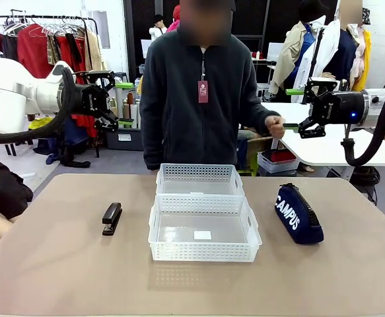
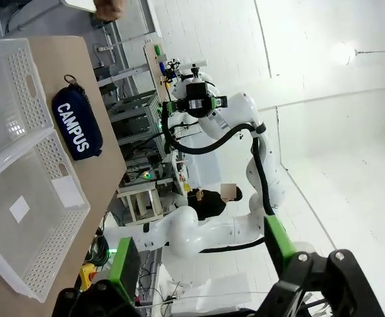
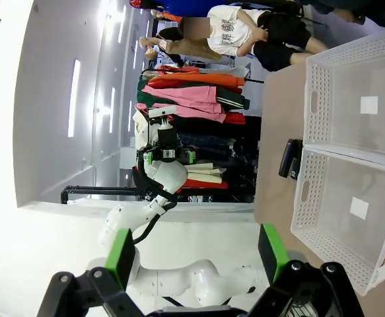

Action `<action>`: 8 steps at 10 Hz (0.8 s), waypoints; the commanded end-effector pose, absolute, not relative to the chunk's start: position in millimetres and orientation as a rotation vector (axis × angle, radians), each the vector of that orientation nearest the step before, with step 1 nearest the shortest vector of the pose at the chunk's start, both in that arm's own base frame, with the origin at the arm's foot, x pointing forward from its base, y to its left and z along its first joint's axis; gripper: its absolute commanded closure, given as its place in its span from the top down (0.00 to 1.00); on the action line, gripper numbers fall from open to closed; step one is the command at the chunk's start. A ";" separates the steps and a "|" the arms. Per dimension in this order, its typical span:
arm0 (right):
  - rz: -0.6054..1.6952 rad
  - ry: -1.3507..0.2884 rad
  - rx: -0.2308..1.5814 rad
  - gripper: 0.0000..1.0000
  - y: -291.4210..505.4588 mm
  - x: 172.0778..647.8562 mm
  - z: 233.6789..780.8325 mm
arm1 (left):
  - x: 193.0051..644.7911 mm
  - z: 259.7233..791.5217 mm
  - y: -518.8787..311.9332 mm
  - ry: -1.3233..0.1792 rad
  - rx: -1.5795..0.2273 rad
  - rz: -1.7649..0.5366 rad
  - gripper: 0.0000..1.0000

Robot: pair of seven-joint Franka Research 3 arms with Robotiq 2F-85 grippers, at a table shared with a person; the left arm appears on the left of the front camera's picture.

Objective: Distribute items into two baskets.
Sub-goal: Pick up the Pencil pouch that the person points to.

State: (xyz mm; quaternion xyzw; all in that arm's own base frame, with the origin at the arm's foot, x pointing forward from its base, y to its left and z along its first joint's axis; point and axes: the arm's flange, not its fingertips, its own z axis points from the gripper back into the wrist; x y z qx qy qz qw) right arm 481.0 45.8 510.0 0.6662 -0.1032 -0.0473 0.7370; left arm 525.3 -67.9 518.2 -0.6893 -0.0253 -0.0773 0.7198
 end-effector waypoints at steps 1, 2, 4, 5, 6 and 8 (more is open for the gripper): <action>-0.103 -0.231 1.463 1.00 45.2 481.3 511.0 | 524.7 520.1 -68.0 -0.059 -1.525 -0.173 1.00; -0.103 -0.231 1.463 1.00 45.2 481.3 511.0 | 524.7 520.1 -68.0 -0.059 -1.525 -0.173 1.00; -0.103 -0.231 1.463 1.00 45.2 481.3 511.0 | 524.7 520.1 -68.0 -0.059 -1.525 -0.173 1.00; -0.103 -0.231 1.463 1.00 45.2 481.3 511.0 | 524.7 520.1 -68.0 -0.059 -1.525 -0.173 1.00; -0.103 -0.231 1.463 1.00 45.2 481.3 511.0 | 524.7 520.1 -68.0 -0.059 -1.525 -0.173 1.00; -0.103 -0.231 1.463 1.00 45.2 481.3 511.0 | 524.7 520.1 -68.0 -0.059 -1.525 -0.173 1.00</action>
